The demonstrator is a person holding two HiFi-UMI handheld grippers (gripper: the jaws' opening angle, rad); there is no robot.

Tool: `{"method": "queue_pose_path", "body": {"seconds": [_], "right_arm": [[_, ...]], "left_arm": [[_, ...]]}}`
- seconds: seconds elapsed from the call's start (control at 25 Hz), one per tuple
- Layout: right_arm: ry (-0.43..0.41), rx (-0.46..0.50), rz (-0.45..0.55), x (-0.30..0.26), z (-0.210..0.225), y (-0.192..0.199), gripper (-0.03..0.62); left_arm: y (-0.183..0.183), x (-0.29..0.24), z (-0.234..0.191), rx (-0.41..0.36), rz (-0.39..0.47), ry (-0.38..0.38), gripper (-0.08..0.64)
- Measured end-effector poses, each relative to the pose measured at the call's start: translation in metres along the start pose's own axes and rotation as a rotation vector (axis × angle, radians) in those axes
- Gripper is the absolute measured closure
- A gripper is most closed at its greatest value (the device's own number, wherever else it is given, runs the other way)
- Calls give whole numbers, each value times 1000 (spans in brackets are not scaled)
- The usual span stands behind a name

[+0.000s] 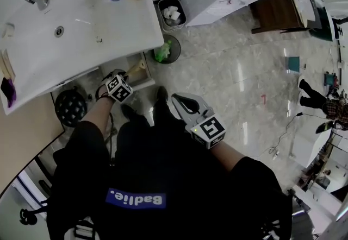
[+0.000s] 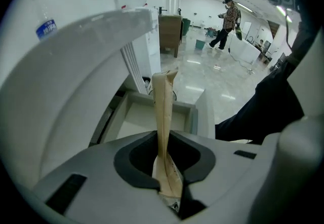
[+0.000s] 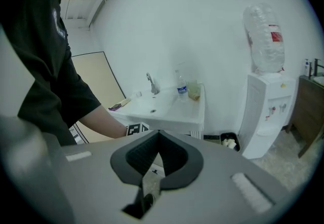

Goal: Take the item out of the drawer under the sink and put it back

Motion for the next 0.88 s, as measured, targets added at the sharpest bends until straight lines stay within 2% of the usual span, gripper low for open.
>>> {"method": "queue_pose_path", "body": {"seconds": [0.24,0.6,0.88], "right_arm": [[37,-32,-36,7,13,14,600],[69,-30,-86,15,25,22,600],[76,-81,-96,13,33,34,600]], "left_arm": [[15,-38,-9,-20,-90,6,497],[28,-80,-20,-49,-145,19,497],[32,-106,-27,7,-165,11,497]]}}
Point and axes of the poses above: the fingertips, and each gripper's own axes: x backward along the fingers, z to its right, y out of its underside, the point moved 7 cm from there along x, backward along the fingers, and after that the axes turned 1 degree about -x, right-handed, at the moved point
